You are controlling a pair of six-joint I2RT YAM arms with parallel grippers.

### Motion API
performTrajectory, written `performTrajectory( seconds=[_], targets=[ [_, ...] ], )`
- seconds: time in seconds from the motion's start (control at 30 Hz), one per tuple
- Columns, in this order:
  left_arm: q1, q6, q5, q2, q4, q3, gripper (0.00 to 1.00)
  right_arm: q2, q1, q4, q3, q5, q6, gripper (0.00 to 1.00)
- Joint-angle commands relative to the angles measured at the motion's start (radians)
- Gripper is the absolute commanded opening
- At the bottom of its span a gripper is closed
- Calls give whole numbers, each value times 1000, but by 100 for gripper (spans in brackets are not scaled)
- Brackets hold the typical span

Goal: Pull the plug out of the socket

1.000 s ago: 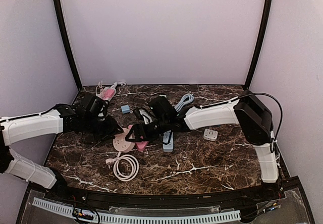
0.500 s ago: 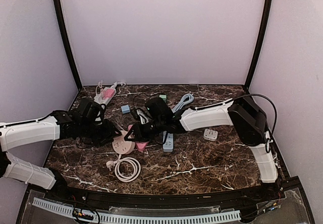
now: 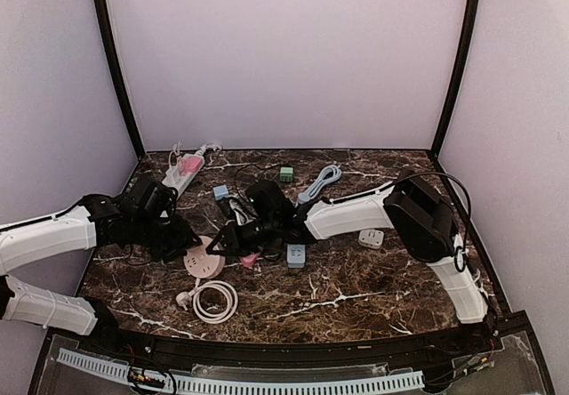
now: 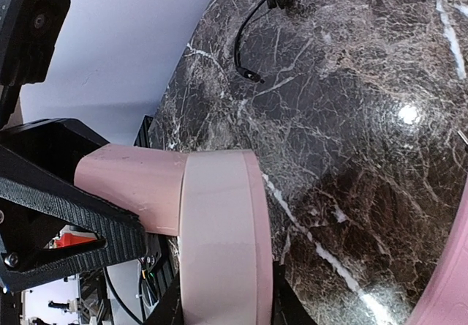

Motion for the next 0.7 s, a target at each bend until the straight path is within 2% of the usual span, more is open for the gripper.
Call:
performTrajectory(
  seconds=[0.0,0.47,0.67],
  targets=[
    [-17,22,15,-80,-31,71,24,64,-10,-29,15,88,26,0],
    [-18,76,26,-133,-79,93,22,126,-30,-71,70,100,44,0],
    [-20,101,7,-134,-110,127,21,94,-32,-92,61,163,16,0]
  ],
)
